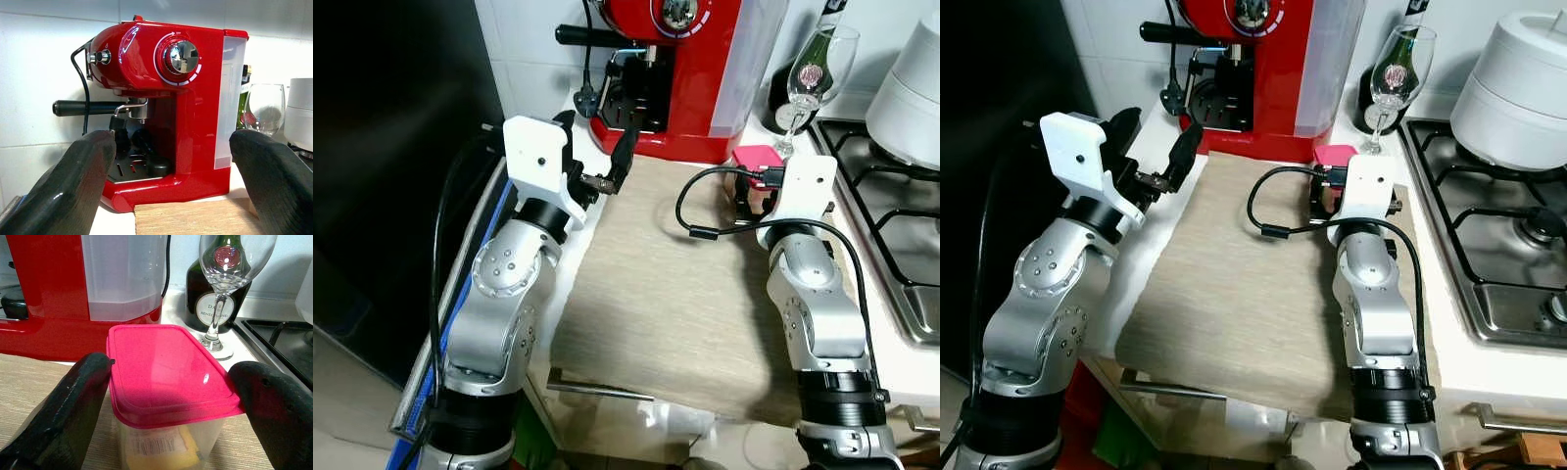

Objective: Restocking fridge

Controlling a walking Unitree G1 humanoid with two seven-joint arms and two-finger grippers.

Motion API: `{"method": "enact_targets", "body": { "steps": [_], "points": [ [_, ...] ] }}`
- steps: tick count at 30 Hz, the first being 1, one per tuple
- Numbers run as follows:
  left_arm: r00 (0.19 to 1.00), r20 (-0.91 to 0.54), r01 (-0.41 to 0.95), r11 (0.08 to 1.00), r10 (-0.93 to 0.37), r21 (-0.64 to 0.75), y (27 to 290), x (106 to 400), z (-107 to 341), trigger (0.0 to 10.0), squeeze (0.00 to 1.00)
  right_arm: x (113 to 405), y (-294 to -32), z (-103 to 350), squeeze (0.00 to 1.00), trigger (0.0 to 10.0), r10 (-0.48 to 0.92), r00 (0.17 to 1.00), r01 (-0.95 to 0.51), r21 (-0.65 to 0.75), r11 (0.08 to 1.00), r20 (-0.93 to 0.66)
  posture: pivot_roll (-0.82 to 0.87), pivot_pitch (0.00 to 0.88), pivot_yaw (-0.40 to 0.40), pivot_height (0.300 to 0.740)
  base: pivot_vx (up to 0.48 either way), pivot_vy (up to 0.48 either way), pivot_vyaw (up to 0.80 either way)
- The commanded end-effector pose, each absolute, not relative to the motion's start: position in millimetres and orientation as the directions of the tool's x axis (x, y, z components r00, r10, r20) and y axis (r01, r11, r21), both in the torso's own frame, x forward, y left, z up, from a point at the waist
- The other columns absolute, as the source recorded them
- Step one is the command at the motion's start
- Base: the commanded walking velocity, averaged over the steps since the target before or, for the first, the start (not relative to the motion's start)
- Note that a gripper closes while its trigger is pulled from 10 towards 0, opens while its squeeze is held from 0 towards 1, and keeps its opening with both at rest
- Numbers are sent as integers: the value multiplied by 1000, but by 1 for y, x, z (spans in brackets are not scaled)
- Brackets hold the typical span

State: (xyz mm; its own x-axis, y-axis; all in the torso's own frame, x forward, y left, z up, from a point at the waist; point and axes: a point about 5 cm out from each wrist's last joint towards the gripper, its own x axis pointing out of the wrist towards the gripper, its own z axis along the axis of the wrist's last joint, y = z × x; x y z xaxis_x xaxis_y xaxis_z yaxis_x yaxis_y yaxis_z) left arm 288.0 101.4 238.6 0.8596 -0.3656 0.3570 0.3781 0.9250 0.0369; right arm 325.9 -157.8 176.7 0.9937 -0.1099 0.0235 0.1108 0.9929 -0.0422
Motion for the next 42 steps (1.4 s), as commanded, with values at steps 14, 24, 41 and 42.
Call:
{"method": "enact_targets", "body": {
  "steps": [14,24,41,42],
  "points": [
    [857,367,373,927,-362,45,101,289,242,10000,0,334,-156,173,0,10000,-111,994,110,-41,993,-19,-84,23,-5,740,0,0,0],
    [858,363,374,927,-363,41,100,290,242,10000,0,334,-154,171,0,0,-94,995,93,-24,995,-39,-85,29,-5,740,0,0,0],
    [777,243,602,798,-582,-13,73,276,205,10000,0,335,-161,174,0,0,-98,995,98,-10,995,-8,-92,0,5,740,0,0,0],
    [772,251,604,797,-583,-7,71,277,207,10000,0,337,-163,176,0,0,-91,996,91,-13,996,-3,-90,0,4,740,0,0,0]
  ]
}}
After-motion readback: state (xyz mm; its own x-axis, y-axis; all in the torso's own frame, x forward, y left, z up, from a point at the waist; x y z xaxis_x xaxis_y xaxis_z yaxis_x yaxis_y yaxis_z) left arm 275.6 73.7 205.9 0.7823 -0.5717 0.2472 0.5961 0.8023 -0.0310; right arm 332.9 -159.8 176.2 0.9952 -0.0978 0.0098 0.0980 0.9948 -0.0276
